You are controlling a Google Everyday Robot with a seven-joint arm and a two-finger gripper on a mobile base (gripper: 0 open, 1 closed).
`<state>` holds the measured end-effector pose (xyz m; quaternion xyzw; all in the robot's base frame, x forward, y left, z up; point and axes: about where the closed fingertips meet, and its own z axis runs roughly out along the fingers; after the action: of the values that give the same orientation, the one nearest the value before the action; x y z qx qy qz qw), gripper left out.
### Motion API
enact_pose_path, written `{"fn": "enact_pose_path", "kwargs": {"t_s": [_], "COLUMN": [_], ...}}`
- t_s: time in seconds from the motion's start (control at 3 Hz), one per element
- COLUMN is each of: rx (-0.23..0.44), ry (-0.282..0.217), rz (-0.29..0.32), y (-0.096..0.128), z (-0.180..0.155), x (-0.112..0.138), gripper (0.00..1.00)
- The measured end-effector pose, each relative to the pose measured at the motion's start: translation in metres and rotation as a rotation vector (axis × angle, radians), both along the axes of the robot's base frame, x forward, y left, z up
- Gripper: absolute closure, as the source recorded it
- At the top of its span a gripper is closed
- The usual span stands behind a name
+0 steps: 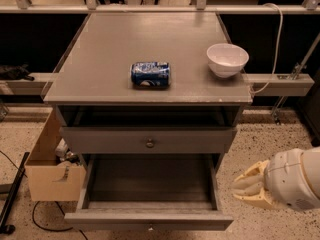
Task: Close middle drawer
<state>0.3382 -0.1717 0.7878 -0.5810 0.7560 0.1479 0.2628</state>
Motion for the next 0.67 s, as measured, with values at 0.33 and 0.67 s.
{"fn": "enact_pose_path", "kwargs": {"t_s": [0.33, 0.67], "rx": [0.000, -0.001], "ry": [0.010, 0.008], "rz": [0.004, 0.003], "y": [0.0005, 0.0006], "z": [-0.0066, -0.0061], "x": [-0.0007, -0.0007], "gripper": [0.96, 1.00]}}
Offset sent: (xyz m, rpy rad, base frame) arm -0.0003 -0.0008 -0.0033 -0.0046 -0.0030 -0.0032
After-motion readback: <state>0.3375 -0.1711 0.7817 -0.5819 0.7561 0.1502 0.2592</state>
